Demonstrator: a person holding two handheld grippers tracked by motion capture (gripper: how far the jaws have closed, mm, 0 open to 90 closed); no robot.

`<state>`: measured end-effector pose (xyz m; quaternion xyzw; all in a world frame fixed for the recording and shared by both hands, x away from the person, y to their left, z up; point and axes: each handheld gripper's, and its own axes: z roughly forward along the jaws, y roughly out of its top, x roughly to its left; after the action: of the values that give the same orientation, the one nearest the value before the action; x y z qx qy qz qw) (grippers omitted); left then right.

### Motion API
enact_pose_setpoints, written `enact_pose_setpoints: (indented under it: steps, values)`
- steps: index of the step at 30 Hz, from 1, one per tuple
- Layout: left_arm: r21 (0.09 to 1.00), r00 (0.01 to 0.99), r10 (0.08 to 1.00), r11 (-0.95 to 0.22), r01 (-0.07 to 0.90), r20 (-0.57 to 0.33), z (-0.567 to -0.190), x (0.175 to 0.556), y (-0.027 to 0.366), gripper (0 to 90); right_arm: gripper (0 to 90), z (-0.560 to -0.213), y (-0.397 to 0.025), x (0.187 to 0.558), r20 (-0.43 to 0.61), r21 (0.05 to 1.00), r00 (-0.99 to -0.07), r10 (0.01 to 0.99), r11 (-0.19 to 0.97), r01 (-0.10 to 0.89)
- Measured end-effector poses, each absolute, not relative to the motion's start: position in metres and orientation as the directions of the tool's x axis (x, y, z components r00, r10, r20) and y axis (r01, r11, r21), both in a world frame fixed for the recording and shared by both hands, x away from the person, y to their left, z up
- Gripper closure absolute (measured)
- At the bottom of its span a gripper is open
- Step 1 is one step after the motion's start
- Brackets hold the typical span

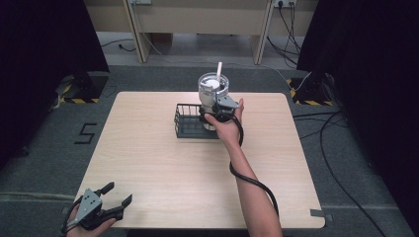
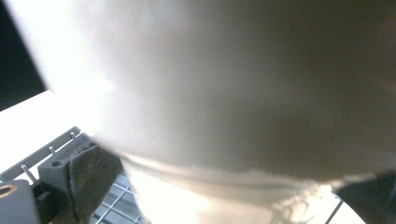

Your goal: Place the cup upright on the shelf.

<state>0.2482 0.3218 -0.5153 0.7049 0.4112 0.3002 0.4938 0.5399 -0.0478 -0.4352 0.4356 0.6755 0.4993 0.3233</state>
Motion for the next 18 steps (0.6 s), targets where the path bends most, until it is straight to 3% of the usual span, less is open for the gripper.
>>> enact_pose_setpoints:
  steps: [18]
  values:
    - [0.943, 0.48, 0.877, -0.186, 0.277, 0.032, -0.514, 0.248, 0.321, 19.7, 4.2, -0.426, -0.061, 0.509, -0.021, 0.96, -0.418, 0.908, 0.134, 0.244]
